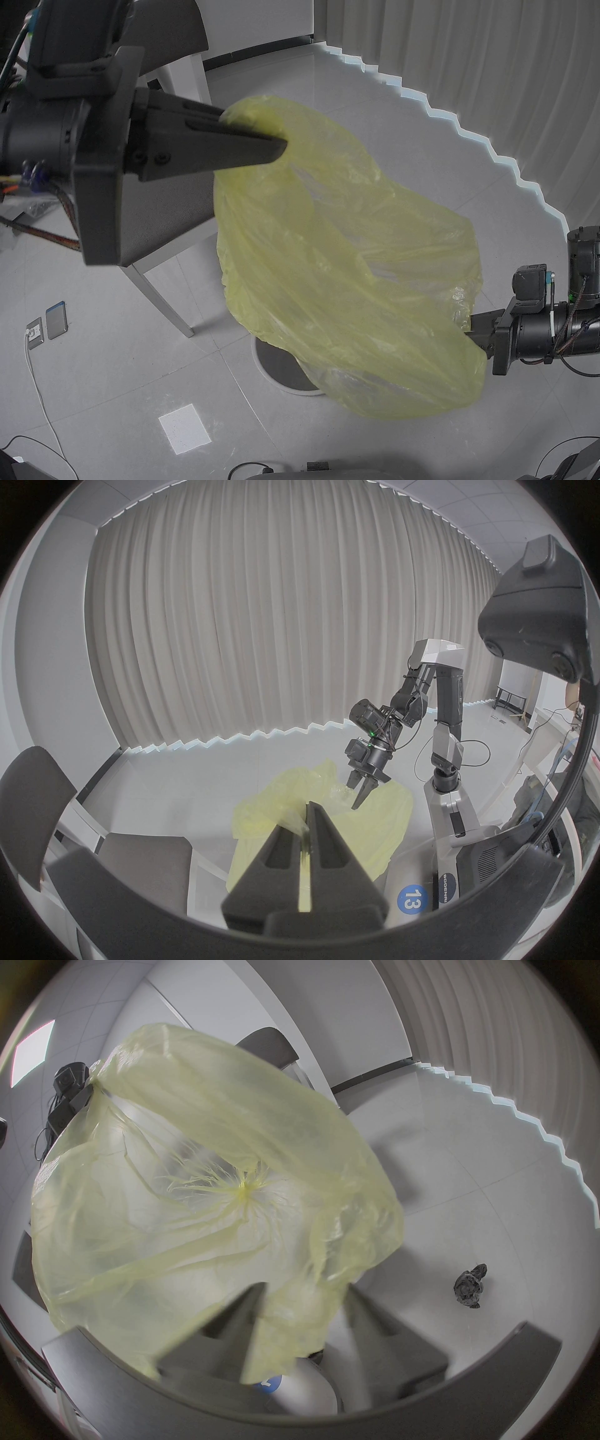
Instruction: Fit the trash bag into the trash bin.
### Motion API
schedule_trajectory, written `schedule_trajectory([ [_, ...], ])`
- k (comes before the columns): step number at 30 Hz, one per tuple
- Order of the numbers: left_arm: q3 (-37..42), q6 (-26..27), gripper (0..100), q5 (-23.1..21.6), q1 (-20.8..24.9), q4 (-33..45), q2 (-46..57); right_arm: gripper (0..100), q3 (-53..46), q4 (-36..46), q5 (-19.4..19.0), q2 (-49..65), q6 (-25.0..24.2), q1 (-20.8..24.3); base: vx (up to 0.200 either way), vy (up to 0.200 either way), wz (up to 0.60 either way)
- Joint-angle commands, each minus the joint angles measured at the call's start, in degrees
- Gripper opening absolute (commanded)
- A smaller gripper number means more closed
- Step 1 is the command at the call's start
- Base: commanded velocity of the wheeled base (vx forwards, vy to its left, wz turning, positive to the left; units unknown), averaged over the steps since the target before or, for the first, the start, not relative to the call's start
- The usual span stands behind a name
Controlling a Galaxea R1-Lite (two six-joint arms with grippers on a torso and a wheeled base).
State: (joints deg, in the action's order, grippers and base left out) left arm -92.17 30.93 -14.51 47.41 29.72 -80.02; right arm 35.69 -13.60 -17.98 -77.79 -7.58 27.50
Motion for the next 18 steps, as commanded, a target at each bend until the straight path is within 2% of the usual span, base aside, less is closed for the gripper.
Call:
schedule_trajectory([
  [1, -0.3, 0.0, 0, -0.1, 0.0, -0.1, -0.9, 0, 0.2, 0.0, 0.0, -0.2, -0.1, -0.1, 0.000, 0.000, 0.00],
  [11, 0.3, -0.3, 0, 0.4, -0.1, -0.1, -0.8, 0, 0.7, -0.1, 0.0, -0.6, -0.1, -0.6, 0.000, 0.000, 0.00],
  [13, 0.2, -2.0, 0, 4.6, 0.0, -0.3, -1.1, 0, 1.1, 0.0, 0.1, -0.6, 0.0, -1.6, 0.000, 0.000, 0.00],
  [15, 0.2, -5.6, 0, 13.5, 0.4, -2.0, -1.5, 0, 1.6, 0.0, 0.1, -0.5, 0.0, -2.8, 0.000, 0.000, 0.00],
  [16, 0.2, -6.4, 0, 14.9, 0.5, -2.6, -1.5, 0, 1.7, 0.0, 0.1, -0.5, 0.0, -3.0, 0.000, 0.000, 0.00],
  [17, 0.5, -11.3, 0, 22.2, 1.6, -5.5, -1.7, 0, 2.3, 0.0, 0.1, -0.7, -0.1, -4.4, 0.000, 0.000, 0.00],
  [18, 0.8, -14.1, 0, 25.0, 2.6, -6.9, -1.7, 0, 2.6, 0.0, 0.1, -0.7, -0.1, -5.0, 0.000, 0.000, 0.00],
])
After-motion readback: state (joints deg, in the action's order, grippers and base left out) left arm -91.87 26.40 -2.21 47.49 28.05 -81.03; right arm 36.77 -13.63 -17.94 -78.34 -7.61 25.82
